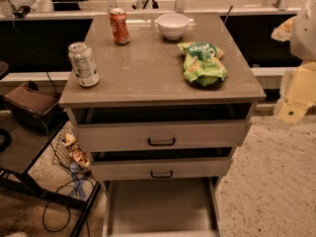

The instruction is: Place green rice chip bag into bottom drawer

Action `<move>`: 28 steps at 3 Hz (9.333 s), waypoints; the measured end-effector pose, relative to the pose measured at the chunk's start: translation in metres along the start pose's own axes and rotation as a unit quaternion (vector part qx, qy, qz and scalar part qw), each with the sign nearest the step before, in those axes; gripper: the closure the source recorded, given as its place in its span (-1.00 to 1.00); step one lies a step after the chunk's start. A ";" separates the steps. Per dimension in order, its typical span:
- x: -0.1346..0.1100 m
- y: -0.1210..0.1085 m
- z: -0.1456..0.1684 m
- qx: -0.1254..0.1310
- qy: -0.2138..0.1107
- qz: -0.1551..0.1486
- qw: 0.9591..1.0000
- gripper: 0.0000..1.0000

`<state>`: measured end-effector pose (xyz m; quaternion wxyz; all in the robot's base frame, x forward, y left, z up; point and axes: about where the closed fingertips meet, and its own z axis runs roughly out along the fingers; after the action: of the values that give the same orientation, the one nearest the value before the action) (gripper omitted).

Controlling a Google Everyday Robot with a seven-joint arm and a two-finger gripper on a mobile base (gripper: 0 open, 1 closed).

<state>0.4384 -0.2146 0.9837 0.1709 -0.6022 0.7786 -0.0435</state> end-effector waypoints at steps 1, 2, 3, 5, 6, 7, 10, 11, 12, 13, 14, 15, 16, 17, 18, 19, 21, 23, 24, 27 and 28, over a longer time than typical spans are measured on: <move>0.000 0.000 0.000 0.000 0.000 0.000 1.000 -1.00; 0.000 -0.010 -0.002 0.014 -0.015 0.013 1.000 -1.00; 0.008 -0.041 -0.003 0.044 -0.068 0.087 0.993 -1.00; 0.030 -0.126 -0.003 0.110 -0.184 0.255 0.943 -1.00; 0.027 -0.133 -0.005 0.122 -0.191 0.254 0.940 -1.00; 0.018 -0.128 0.000 0.116 -0.198 0.254 0.940 -1.00; -0.070 -0.192 0.081 0.074 -0.241 0.285 0.925 -1.00; -0.092 -0.206 0.131 0.059 -0.249 0.274 0.927 -1.00; -0.106 -0.214 0.179 0.045 -0.245 0.260 0.933 -1.00; -0.113 -0.213 0.244 0.023 -0.228 0.257 0.939 -0.48; -0.116 -0.211 0.259 0.017 -0.217 0.254 0.942 -0.04; -0.117 -0.213 0.253 0.017 -0.217 0.254 0.942 0.43; -0.118 -0.213 0.250 0.017 -0.217 0.254 0.942 0.90; -0.118 -0.214 0.250 0.017 -0.217 0.254 0.942 1.00; -0.110 -0.213 0.217 0.039 -0.211 0.244 0.946 1.00; -0.083 -0.192 0.156 0.078 -0.196 0.232 0.949 1.00; 0.025 -0.058 0.119 0.023 -0.176 0.252 0.951 1.00; 0.153 0.064 0.200 -0.133 -0.197 0.254 0.938 1.00; 0.153 0.064 0.200 -0.133 -0.197 0.254 0.938 1.00; 0.085 0.136 0.438 -0.229 -0.255 0.275 0.898 1.00; 0.075 0.140 0.508 -0.246 -0.251 0.287 0.891 1.00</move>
Offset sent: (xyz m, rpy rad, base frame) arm 0.0226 -0.0081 0.0070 0.0771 -0.0603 -0.0538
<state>0.4549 -0.1776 0.4528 0.2123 -0.3664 0.8344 0.3528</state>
